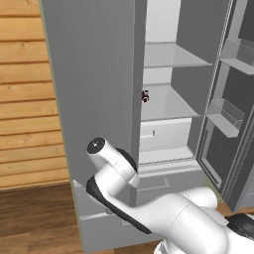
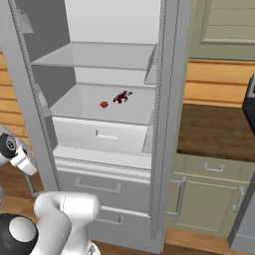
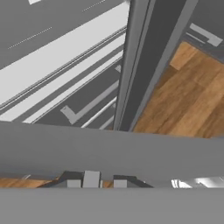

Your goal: Take the strawberry from the fridge and place it on top of the pancake, located on the dining counter.

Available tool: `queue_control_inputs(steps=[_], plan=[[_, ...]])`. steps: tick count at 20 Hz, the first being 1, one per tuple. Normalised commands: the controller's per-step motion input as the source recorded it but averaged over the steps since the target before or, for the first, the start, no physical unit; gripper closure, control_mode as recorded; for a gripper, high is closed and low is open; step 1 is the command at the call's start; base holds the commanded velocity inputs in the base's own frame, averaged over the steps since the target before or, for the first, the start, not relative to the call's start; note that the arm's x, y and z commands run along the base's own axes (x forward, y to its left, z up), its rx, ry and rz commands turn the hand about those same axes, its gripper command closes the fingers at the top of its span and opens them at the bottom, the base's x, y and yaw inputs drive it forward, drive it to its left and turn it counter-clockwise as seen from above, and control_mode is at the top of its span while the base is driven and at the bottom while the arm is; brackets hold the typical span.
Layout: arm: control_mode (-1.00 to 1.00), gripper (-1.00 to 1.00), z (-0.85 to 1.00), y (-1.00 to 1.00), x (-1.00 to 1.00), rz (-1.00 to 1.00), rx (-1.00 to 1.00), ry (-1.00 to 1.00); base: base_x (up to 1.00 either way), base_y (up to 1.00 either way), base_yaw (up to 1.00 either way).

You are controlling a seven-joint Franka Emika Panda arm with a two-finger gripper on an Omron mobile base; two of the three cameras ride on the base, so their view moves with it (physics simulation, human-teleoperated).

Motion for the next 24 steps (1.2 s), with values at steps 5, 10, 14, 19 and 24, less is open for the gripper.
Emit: queue_control_inputs(steps=[5, 10, 14, 19, 24], plan=[[-1.00, -1.00, 0.00, 0.25, -0.05, 0.00, -0.03, 0.00, 0.00, 0.00, 0.00], [-1.00, -1.00, 0.27, 0.56, -0.27, 0.00, -0.11, 0.01, 0.00, 0.00, 0.00], [-1.00, -1.00, 0.72, 0.24, -0.43, 0.00, -0.08, -0.07, 0.00, 0.00, 0.00], [-1.00, -1.00, 0.95, 0.03, -0.18, 0.00, -0.01, -0.09, 0.00, 0.00, 0.00], [-1.00, -1.00, 0.30, 0.07, -0.65, 0.01, -0.01, -0.21, 0.00, 0.00, 0.00]])
